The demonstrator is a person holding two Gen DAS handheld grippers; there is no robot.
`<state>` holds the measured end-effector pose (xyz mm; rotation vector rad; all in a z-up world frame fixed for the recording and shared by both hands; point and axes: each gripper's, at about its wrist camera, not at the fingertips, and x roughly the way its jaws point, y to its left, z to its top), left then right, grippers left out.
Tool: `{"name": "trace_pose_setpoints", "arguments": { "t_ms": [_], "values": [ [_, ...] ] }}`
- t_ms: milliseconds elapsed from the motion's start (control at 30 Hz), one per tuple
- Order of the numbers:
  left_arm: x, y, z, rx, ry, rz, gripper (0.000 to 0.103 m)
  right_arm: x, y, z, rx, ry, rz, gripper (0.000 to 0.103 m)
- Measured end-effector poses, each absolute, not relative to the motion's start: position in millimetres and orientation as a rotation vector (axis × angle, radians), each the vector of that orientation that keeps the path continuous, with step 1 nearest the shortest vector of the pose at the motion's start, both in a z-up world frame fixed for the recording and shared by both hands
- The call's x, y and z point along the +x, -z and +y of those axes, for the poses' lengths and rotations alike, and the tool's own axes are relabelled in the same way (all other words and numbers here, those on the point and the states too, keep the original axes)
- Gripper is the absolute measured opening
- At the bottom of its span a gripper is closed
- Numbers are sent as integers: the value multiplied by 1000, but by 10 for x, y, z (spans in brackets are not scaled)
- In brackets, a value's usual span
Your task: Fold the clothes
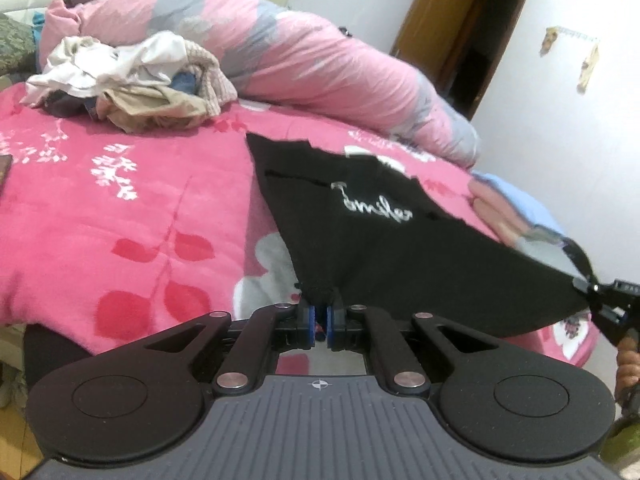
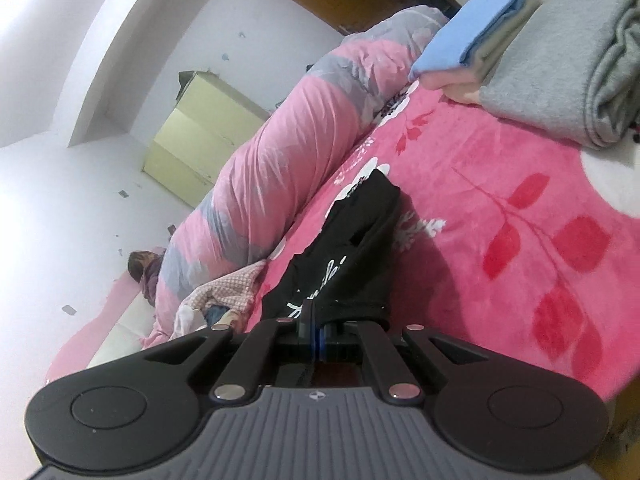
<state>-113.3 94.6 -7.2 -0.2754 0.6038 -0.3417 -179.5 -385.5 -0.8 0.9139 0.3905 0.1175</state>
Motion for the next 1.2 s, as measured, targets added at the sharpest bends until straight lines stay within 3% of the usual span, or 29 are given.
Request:
{"name": "trace_pose_setpoints", "arguments": {
  "t_ms": [533,867,1200],
  "values": [
    [-1420,1,1268,-428,370,623,0,-2231,-136,-3696,972,-91,382,1],
    [-917,-44,1250,-492,423,589,0,-1653,-73,-3873,1042,-103,395,1],
    [243,-81,1199,-555,419,545,0,-505,-145,-4096,1044,-106,419,1]
  ]
}}
